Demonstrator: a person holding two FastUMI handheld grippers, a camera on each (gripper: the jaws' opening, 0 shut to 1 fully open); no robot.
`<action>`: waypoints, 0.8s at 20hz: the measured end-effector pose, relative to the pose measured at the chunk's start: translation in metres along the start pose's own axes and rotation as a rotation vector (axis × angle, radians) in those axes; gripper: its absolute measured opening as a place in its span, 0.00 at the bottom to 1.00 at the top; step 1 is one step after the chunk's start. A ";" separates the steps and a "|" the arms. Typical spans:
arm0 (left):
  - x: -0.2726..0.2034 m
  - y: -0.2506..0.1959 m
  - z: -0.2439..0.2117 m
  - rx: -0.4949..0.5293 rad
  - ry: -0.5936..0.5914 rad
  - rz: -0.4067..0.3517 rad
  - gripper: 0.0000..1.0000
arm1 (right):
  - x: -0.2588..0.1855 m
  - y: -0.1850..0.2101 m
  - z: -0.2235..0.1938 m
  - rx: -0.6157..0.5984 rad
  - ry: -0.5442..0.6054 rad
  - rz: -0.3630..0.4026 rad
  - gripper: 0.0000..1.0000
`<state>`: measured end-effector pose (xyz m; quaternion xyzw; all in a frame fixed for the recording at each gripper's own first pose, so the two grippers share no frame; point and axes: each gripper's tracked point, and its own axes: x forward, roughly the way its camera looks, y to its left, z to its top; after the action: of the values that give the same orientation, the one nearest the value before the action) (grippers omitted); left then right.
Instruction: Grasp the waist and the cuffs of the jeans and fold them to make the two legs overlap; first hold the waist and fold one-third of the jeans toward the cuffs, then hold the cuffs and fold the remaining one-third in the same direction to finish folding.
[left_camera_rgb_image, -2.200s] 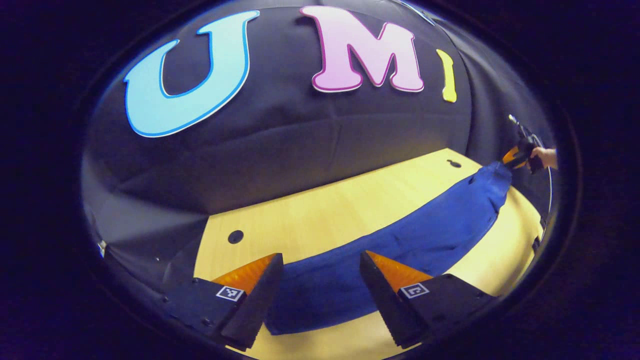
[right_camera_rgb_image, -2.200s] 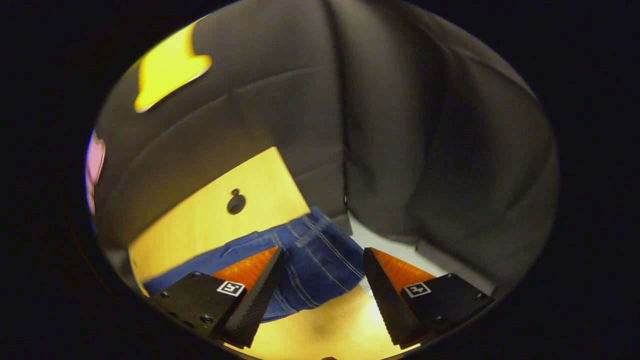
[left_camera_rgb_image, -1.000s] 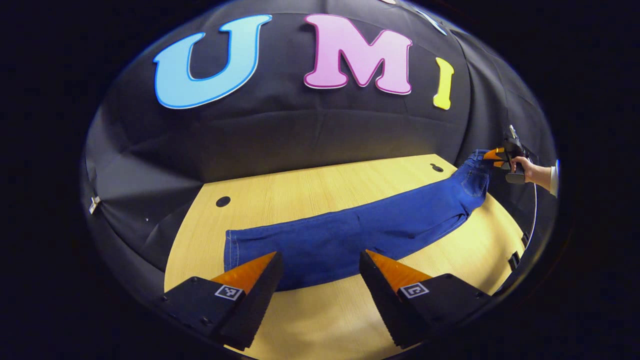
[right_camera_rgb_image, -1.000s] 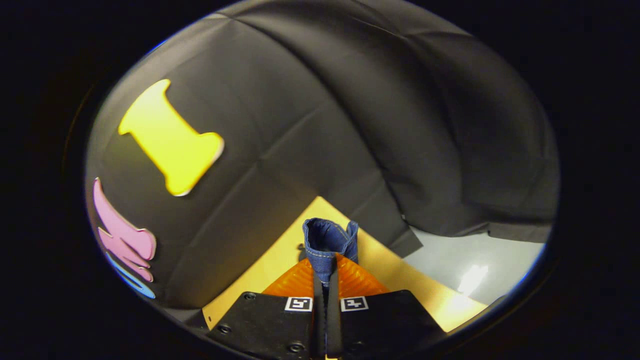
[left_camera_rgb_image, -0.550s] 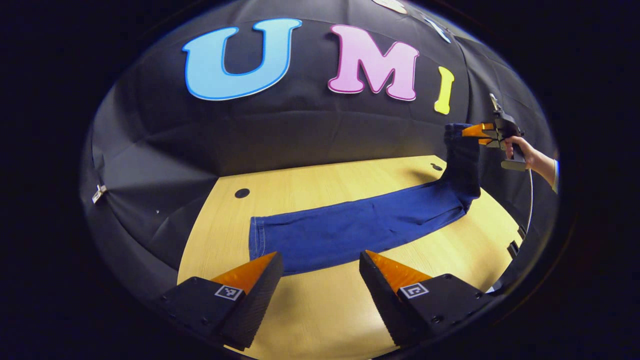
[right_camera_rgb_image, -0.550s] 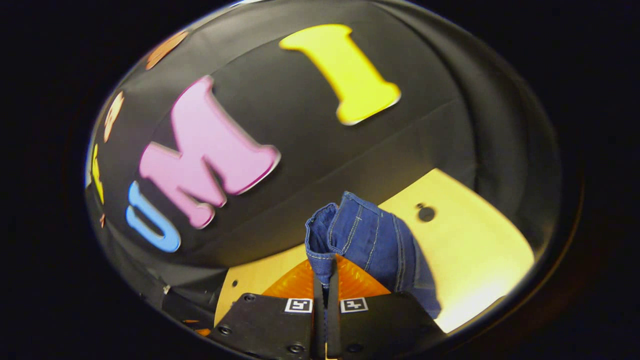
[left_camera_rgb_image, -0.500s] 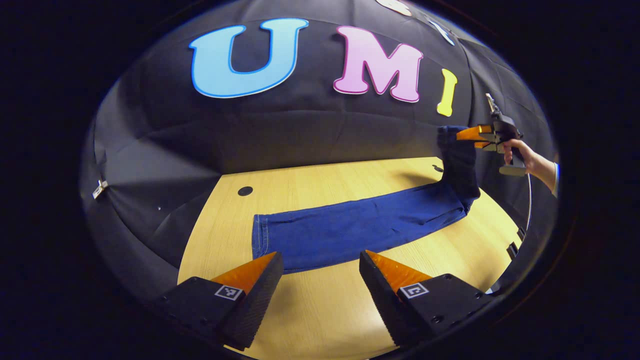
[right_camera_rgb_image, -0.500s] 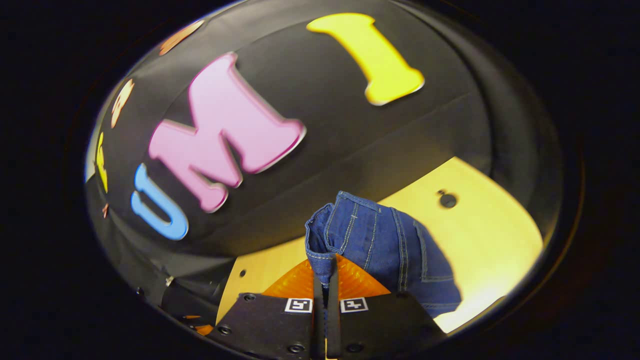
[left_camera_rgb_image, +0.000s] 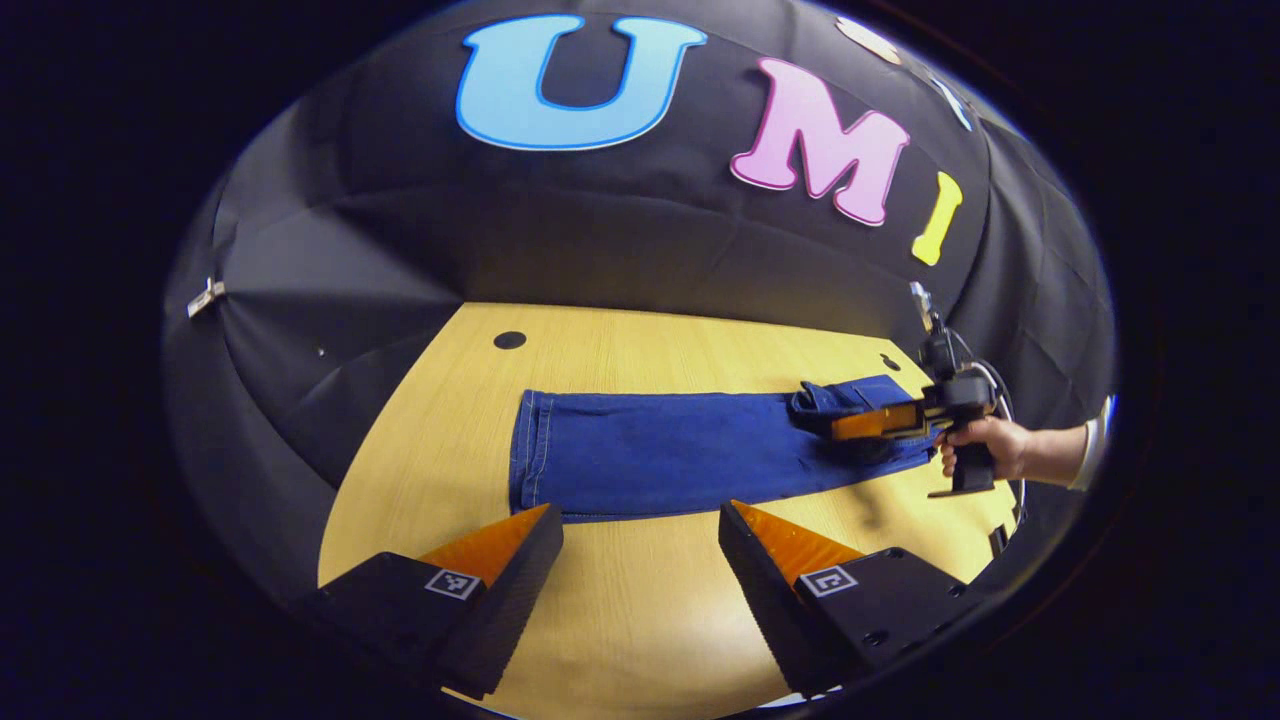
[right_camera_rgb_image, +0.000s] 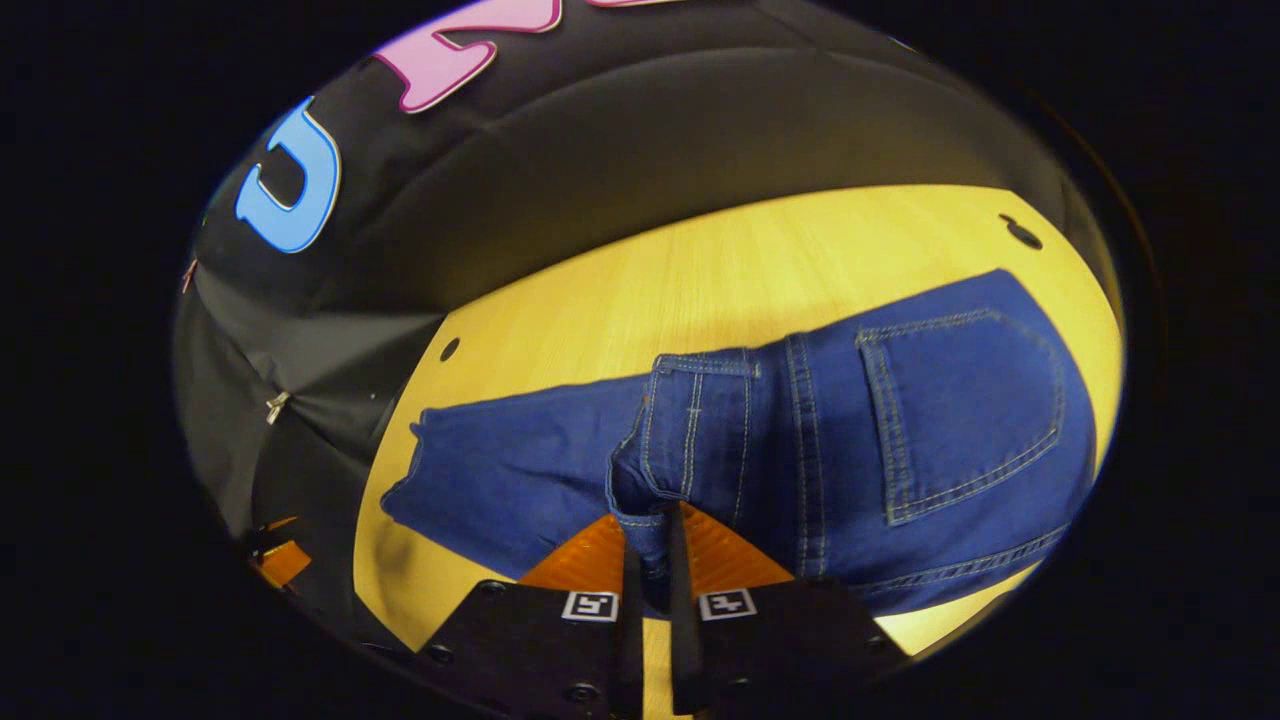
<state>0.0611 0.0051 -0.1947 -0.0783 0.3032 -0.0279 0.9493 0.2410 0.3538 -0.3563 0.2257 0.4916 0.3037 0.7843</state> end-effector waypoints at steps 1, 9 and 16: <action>0.005 0.003 -0.001 -0.024 0.006 0.001 1.00 | -0.005 0.006 0.009 0.018 0.000 0.047 0.05; 0.065 0.041 0.028 -0.157 0.041 0.040 0.96 | -0.113 0.066 0.051 0.002 -0.177 0.296 0.96; 0.139 0.101 -0.020 -0.208 0.386 0.188 0.97 | -0.172 0.020 0.057 -0.101 -0.277 0.212 0.96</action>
<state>0.1637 0.0876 -0.3069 -0.1403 0.4861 0.0778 0.8590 0.2304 0.2445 -0.2108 0.2762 0.3364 0.3750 0.8185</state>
